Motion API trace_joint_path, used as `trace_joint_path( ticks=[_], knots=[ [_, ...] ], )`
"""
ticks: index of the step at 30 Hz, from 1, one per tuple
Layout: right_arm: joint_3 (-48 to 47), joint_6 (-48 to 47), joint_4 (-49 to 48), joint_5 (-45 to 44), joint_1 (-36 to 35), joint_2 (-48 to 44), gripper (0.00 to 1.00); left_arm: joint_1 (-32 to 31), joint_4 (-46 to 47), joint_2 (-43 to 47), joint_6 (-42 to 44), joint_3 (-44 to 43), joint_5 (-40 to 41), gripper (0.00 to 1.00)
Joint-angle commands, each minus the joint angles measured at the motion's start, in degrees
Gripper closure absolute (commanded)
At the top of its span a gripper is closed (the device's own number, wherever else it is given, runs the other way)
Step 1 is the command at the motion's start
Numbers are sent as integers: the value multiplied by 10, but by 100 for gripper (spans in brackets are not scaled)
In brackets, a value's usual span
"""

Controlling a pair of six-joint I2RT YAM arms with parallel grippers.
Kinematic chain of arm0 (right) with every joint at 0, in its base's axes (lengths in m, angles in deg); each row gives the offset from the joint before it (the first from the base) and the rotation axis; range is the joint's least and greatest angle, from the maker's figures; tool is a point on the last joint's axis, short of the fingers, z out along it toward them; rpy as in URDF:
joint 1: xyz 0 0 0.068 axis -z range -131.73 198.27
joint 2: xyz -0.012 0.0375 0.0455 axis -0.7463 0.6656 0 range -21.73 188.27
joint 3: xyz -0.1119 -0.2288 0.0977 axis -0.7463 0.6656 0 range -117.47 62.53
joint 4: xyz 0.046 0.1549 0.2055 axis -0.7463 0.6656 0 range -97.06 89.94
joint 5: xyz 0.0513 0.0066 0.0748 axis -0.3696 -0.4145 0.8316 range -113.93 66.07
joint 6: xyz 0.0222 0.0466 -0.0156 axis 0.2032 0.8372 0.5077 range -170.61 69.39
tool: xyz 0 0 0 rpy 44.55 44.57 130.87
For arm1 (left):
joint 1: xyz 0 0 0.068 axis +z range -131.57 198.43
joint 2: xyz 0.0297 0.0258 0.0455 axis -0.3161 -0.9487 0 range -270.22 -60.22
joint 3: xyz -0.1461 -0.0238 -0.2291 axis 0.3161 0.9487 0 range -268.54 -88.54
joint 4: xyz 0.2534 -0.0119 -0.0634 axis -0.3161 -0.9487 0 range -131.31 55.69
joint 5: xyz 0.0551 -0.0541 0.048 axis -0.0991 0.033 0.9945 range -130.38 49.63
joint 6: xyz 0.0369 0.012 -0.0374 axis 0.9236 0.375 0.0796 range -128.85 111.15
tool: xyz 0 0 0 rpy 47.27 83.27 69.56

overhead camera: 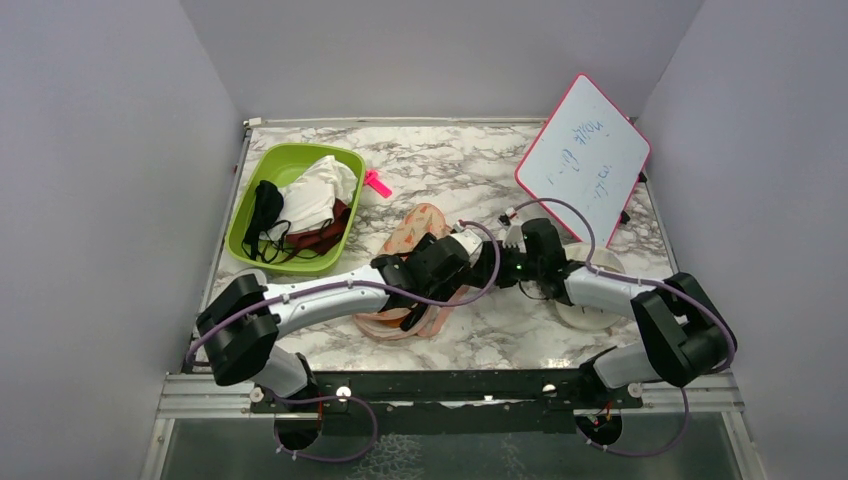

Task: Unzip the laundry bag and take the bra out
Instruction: Open the laundry bag at the center of the board.

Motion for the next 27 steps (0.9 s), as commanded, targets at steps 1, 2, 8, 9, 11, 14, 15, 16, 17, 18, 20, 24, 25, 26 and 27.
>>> trace_joint_path(
  ticks=[1, 2, 8, 9, 11, 14, 15, 16, 17, 18, 20, 24, 25, 26, 27],
  knots=[
    [33, -7, -33, 41, -1, -9, 37, -4, -22, -21, -21, -13, 119, 43],
    [40, -2, -45, 54, -1, -8, 38, -4, -22, -24, -24, -12, 121, 45],
    [48, 30, -105, 89, -2, 5, 43, -4, -29, -56, -58, -9, 112, 53],
    [41, 30, -103, 93, -2, 13, 43, -4, -31, -61, -63, -8, 115, 56],
    [30, 33, -105, 103, -2, 29, 44, -4, -32, -67, -68, -8, 117, 58],
    [25, 45, -118, 116, -2, 38, 46, -4, -34, -70, -70, -7, 119, 61],
    [24, 48, -120, 116, -2, 38, 47, -4, -34, -69, -70, -6, 120, 62],
    [22, 50, -121, 115, -3, 38, 48, -4, -34, -69, -69, -5, 121, 63],
    [20, 52, -121, 117, -4, 38, 50, -4, -34, -70, -69, -4, 124, 65],
    [18, 53, -121, 118, -5, 39, 51, -4, -34, -71, -67, -4, 127, 67],
    [13, 55, -122, 118, -9, 42, 52, -4, -34, -73, -62, -3, 126, 71],
    [-1, 56, -121, 118, -17, 58, 52, -4, -34, -64, -63, 0, 124, 88],
    [-7, 56, -120, 118, -19, 64, 52, -4, -34, -58, -63, 2, 125, 92],
    [-12, 55, -118, 118, -21, 71, 52, -4, -34, -53, -63, 2, 128, 98],
    [-19, 54, -115, 118, -24, 80, 53, -4, -34, -46, -64, 2, 131, 100]
  ],
)
